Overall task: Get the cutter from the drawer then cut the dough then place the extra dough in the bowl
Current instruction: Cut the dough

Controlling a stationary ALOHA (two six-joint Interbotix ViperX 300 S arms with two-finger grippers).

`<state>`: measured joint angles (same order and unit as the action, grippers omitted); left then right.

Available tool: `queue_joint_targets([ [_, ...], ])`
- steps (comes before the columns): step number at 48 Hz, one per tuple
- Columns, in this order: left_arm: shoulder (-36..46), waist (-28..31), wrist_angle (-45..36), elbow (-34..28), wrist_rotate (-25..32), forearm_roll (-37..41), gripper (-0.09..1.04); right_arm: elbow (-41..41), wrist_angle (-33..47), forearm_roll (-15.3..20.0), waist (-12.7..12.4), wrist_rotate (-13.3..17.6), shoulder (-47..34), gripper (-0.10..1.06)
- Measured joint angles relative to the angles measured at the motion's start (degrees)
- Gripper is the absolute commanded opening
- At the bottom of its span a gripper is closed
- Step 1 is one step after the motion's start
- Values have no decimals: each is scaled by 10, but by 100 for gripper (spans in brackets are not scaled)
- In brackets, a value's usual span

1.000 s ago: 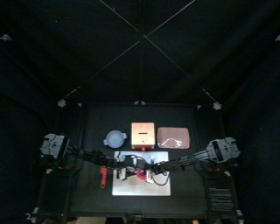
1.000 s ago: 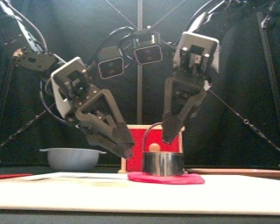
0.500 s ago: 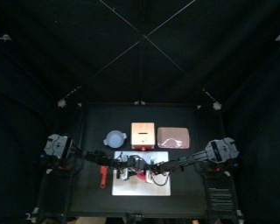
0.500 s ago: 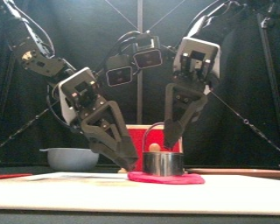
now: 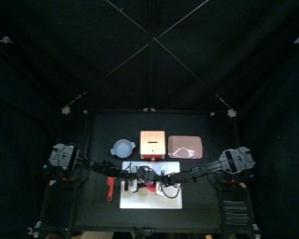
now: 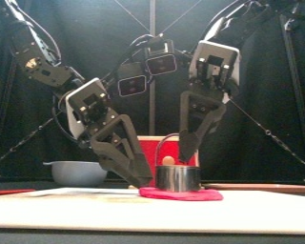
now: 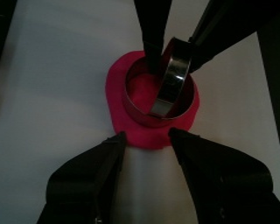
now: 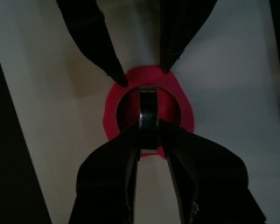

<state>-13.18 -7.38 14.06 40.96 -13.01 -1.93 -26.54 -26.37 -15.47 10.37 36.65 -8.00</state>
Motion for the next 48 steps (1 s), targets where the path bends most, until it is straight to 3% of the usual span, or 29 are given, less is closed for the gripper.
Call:
queue_joint_targets([
  [48, 41, -4, 3, 2, -2, 19, 83, -3, 3, 6, 0, -3, 1, 64],
])
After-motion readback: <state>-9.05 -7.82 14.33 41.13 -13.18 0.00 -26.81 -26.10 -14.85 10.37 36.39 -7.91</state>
